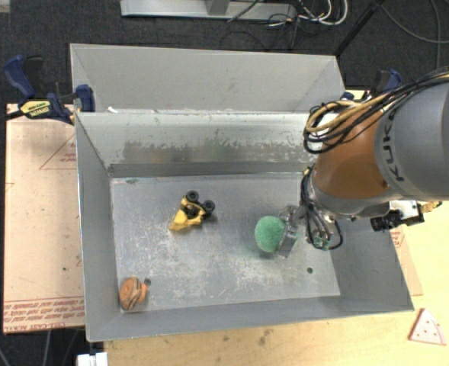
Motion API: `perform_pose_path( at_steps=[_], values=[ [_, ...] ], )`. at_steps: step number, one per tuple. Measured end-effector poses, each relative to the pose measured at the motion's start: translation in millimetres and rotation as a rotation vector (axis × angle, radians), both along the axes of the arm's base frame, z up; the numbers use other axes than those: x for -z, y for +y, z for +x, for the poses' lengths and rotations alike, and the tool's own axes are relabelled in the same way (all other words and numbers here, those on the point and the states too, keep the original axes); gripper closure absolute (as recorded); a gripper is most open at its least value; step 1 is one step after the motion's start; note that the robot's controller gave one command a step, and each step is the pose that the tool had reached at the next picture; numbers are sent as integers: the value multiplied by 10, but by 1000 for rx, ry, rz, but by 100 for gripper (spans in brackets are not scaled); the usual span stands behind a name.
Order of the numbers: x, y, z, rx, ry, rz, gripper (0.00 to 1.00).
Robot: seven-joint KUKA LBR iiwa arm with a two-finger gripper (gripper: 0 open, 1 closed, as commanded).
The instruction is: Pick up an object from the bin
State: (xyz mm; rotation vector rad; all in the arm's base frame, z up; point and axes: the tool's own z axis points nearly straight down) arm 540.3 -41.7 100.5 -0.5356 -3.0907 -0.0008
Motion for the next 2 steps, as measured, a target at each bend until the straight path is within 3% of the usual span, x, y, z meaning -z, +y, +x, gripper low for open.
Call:
perform_pose_path(
  at_steps=[2],
  values=[
    [-359,1,10,-1,-5,0,100]
  ],
)
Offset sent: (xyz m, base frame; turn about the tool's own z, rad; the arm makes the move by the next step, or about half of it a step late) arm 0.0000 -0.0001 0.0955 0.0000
